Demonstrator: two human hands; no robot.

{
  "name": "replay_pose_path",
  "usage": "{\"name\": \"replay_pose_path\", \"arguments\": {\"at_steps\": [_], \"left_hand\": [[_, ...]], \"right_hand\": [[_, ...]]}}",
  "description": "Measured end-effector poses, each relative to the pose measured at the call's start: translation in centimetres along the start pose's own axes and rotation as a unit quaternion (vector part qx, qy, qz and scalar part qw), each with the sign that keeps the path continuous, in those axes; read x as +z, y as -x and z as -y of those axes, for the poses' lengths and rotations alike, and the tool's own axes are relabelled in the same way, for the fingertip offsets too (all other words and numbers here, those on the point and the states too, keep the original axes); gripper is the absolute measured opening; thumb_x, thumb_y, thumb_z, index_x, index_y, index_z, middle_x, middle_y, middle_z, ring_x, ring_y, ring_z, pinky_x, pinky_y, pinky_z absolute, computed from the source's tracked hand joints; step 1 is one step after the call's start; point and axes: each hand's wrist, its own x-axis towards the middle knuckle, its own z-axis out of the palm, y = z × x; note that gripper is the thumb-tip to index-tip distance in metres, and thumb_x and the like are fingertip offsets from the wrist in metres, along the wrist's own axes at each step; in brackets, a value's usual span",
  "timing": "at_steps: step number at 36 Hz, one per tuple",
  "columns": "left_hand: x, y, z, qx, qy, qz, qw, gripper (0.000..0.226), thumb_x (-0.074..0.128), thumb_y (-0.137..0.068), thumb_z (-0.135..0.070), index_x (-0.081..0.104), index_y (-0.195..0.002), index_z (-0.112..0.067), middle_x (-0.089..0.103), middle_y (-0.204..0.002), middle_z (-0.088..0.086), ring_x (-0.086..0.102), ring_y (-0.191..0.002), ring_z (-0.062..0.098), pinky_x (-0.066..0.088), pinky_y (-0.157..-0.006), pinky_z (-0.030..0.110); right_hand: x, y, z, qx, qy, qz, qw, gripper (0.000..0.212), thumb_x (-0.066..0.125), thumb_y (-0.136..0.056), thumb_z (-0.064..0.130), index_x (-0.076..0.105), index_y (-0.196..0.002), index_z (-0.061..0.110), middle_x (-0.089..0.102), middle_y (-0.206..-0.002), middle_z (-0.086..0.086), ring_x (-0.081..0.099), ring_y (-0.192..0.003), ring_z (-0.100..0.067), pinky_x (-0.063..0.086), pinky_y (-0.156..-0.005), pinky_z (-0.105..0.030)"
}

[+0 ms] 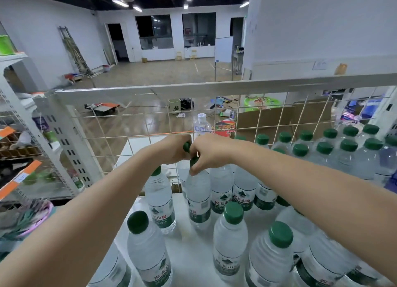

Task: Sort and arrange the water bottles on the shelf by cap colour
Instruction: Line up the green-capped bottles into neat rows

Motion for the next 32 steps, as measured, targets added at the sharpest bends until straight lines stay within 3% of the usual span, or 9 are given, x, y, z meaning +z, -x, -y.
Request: {"name": "replay_pose_path", "arguments": {"at_steps": [3, 6, 8, 16, 18, 21, 24, 27, 32], "left_hand": [[0.0, -0.7, -0.2, 0.016, 0.010, 0.000, 1.000, 0.030, 0.064, -0.086, -0.018, 0.056, -0.114, -0.011, 0.061, -0.098, 0.006, 0.052, -0.083, 0.023, 0.042, -0.070, 0.032], [0.4, -1.4, -0.4, 0.033, 0.012, 0.005, 0.999, 0.018, 0.064, -0.085, -0.014, 0.054, -0.101, -0.011, 0.059, -0.094, 0.006, 0.049, -0.084, 0.023, 0.045, -0.080, 0.035], [0.6, -1.8, -0.5, 0.044, 0.013, 0.004, 0.999, 0.012, 0.060, -0.085, -0.008, 0.052, -0.094, -0.013, 0.054, -0.089, 0.003, 0.048, -0.084, 0.023, 0.041, -0.076, 0.034], [0.8, -2.2, -0.5, 0.041, 0.022, -0.007, 0.999, 0.014, 0.049, -0.089, -0.002, 0.049, -0.093, -0.016, 0.060, -0.105, 0.014, 0.052, -0.091, 0.028, 0.041, -0.080, 0.032], [0.8, -2.0, -0.3, 0.031, 0.021, -0.001, 0.999, 0.024, 0.050, -0.092, -0.006, 0.056, -0.114, -0.012, 0.060, -0.118, 0.013, 0.055, -0.100, 0.028, 0.042, -0.087, 0.031], [0.4, -1.7, 0.0, 0.011, 0.036, -0.001, 0.999, 0.054, 0.054, -0.093, -0.009, 0.039, -0.143, -0.018, 0.061, -0.121, 0.014, 0.059, -0.100, 0.028, 0.048, -0.091, 0.036], [-0.4, -0.9, 0.5, -0.012, 0.046, -0.008, 0.999, 0.052, 0.060, -0.092, -0.012, 0.042, -0.141, -0.017, 0.062, -0.121, 0.015, 0.060, -0.104, 0.033, 0.047, -0.095, 0.041], [-1.8, 0.6, 1.3, -0.016, 0.007, -0.024, 1.000, 0.040, 0.062, -0.092, -0.024, 0.053, -0.131, -0.014, 0.063, -0.120, 0.011, 0.060, -0.107, 0.030, 0.046, -0.096, 0.037], [-3.0, 3.3, 2.6, -0.061, -0.044, 0.011, 0.997, 0.042, 0.064, -0.088, -0.041, 0.059, -0.122, -0.017, 0.063, -0.117, 0.007, 0.059, -0.100, 0.026, 0.049, -0.090, 0.035]], "right_hand": [[0.0, -0.3, -0.6, 0.012, 0.009, -0.004, 1.000, 0.032, 0.076, -0.076, 0.042, 0.063, -0.080, 0.013, 0.057, -0.072, 0.000, 0.054, -0.064, -0.018, 0.036, -0.051, -0.027], [0.7, -0.7, -1.0, 0.022, 0.015, -0.009, 1.000, 0.031, 0.077, -0.075, 0.043, 0.059, -0.079, 0.018, 0.057, -0.077, 0.001, 0.059, -0.072, -0.020, 0.037, -0.052, -0.027], [0.9, -0.9, -1.2, 0.027, 0.020, -0.021, 0.999, 0.031, 0.076, -0.076, 0.043, 0.059, -0.083, 0.018, 0.056, -0.079, 0.001, 0.060, -0.076, -0.022, 0.038, -0.053, -0.027], [0.9, -0.9, -1.5, 0.028, 0.020, -0.043, 0.998, 0.042, 0.072, -0.079, 0.047, 0.062, -0.108, 0.019, 0.061, -0.100, 0.000, 0.058, -0.089, -0.021, 0.042, -0.063, -0.030], [0.8, -0.7, -1.5, 0.022, 0.004, -0.035, 0.999, 0.043, 0.073, -0.079, 0.048, 0.062, -0.108, 0.019, 0.060, -0.100, 0.002, 0.056, -0.090, -0.019, 0.045, -0.068, -0.032], [0.3, -0.4, -1.4, 0.016, -0.031, -0.017, 0.999, 0.042, 0.073, -0.079, 0.048, 0.063, -0.108, 0.019, 0.060, -0.100, 0.003, 0.056, -0.089, -0.017, 0.050, -0.076, -0.034], [-0.4, -0.1, -1.1, 0.014, -0.035, -0.040, 0.998, 0.039, 0.069, -0.083, 0.045, 0.062, -0.110, 0.018, 0.058, -0.096, 0.004, 0.056, -0.088, -0.018, 0.048, -0.073, -0.031], [-1.0, 0.2, -0.3, 0.004, -0.040, -0.068, 0.997, 0.036, 0.068, -0.085, 0.043, 0.063, -0.111, 0.018, 0.057, -0.098, 0.005, 0.057, -0.092, -0.017, 0.047, -0.078, -0.031], [-1.3, 0.7, 1.3, -0.016, -0.066, -0.008, 0.998, 0.025, 0.070, -0.085, 0.042, 0.067, -0.097, 0.020, 0.066, -0.091, 0.006, 0.062, -0.086, -0.012, 0.050, -0.073, -0.028]]}}
